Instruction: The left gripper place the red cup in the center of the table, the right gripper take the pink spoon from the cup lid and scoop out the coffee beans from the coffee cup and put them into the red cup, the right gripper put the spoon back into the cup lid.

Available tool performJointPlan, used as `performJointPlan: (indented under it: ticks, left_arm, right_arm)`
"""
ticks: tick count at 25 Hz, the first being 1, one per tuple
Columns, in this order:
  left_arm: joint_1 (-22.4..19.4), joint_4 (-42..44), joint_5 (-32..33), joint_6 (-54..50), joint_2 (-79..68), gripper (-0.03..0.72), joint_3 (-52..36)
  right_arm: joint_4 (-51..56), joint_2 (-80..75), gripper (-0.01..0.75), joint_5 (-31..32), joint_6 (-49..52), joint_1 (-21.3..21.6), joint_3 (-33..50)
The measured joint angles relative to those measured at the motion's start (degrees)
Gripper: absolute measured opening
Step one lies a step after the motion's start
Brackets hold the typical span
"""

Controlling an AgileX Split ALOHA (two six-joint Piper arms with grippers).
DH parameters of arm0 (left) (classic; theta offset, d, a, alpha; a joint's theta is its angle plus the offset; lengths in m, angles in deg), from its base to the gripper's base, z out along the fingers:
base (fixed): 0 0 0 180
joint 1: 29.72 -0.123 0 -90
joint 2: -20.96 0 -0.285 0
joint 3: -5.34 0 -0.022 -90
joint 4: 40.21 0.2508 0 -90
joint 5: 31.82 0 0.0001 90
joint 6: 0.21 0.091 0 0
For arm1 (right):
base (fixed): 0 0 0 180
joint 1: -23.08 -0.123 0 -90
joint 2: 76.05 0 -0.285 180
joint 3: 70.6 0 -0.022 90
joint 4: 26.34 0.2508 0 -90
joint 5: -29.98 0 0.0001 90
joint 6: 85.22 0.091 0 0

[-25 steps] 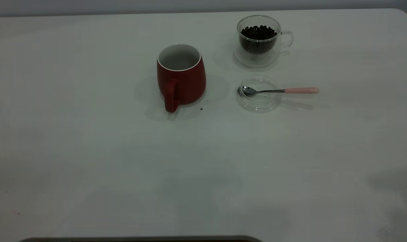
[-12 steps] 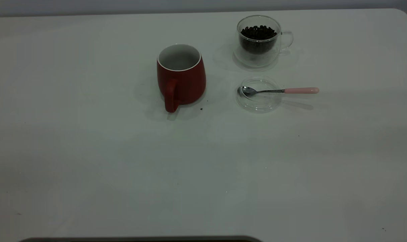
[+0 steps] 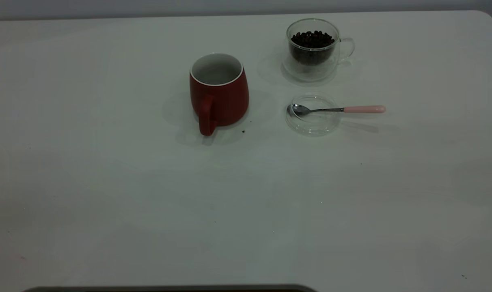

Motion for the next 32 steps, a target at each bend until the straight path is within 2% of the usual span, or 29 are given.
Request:
performJointPlan:
  ticks: [8, 20, 27, 32]
  left_arm:
    - [0.0, 0.0, 0.0, 0.0, 0.0, 0.588, 0.0]
    - [0.0, 0.0, 0.0, 0.0, 0.0, 0.588, 0.0]
    - [0.0, 0.0, 0.0, -0.1, 0.0, 0.588, 0.0]
    - [0.0, 0.0, 0.0, -0.1, 0.0, 0.588, 0.0]
  right_arm:
    - [1.5, 5.5, 0.583, 3.3, 0.1, 0.0, 0.1]
    - [1.3, 5.5, 0.583, 3.7, 0.0, 0.3, 0.1]
    - [-2.5, 5.5, 0.583, 2.2, 1.6, 7.7, 1.1]
    - [-3.0, 5.6, 0.583, 2.2, 2.4, 9.0, 1.2]
